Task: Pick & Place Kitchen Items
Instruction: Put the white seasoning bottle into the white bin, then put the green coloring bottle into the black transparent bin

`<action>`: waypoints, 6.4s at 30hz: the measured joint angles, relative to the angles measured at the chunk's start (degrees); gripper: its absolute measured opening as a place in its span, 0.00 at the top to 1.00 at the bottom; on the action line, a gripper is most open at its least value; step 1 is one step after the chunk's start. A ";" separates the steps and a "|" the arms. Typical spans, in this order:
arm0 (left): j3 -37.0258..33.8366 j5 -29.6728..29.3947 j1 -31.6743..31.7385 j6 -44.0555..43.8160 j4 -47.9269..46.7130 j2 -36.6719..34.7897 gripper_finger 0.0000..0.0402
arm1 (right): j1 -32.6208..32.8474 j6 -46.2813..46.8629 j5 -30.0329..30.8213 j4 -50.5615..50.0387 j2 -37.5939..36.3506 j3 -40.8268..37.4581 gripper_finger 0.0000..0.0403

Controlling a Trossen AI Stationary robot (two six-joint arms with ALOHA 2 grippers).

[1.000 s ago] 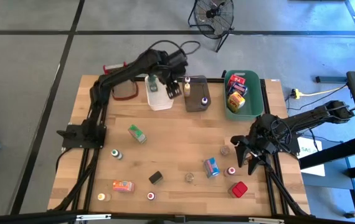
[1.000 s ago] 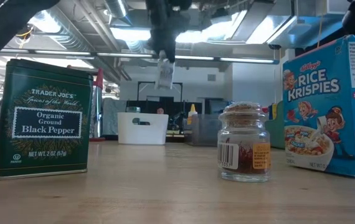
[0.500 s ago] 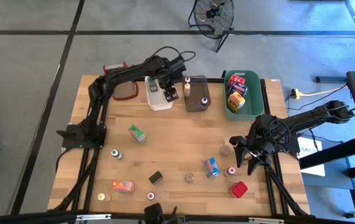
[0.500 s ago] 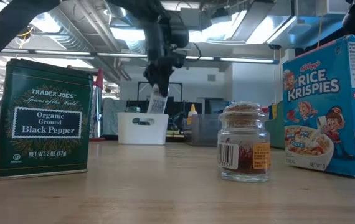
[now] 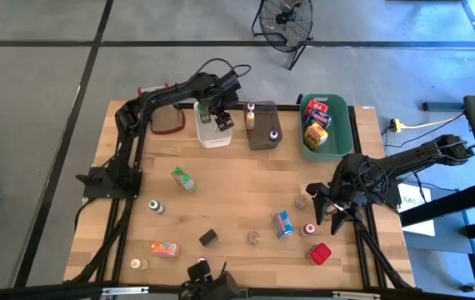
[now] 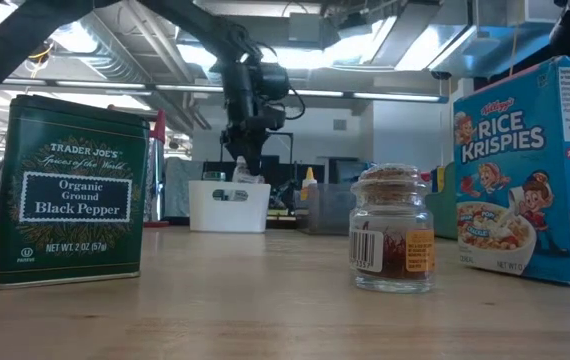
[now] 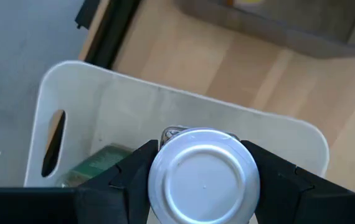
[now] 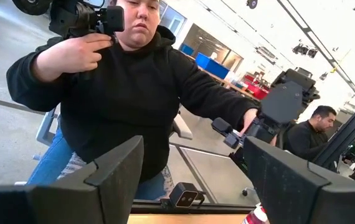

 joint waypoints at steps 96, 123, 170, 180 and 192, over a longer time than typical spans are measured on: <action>-8.14 6.41 9.19 8.74 16.66 -0.88 0.48 | 0.04 -1.31 0.01 -5.01 0.01 0.00 0.31; -8.06 6.33 9.19 6.54 16.69 -0.95 0.44 | 0.03 -1.31 0.02 -5.22 0.00 0.00 0.31; -8.01 5.68 9.17 6.60 16.61 -1.29 0.31 | 0.02 -0.88 2.92 -5.23 0.02 -0.02 0.31; -8.01 3.62 8.31 5.75 15.90 -7.75 0.32 | 0.02 -0.02 5.01 -6.10 0.01 -0.02 0.31; -7.97 3.44 0.77 3.81 1.82 -23.14 0.32 | 0.04 -0.02 4.98 -6.08 0.01 -0.02 0.31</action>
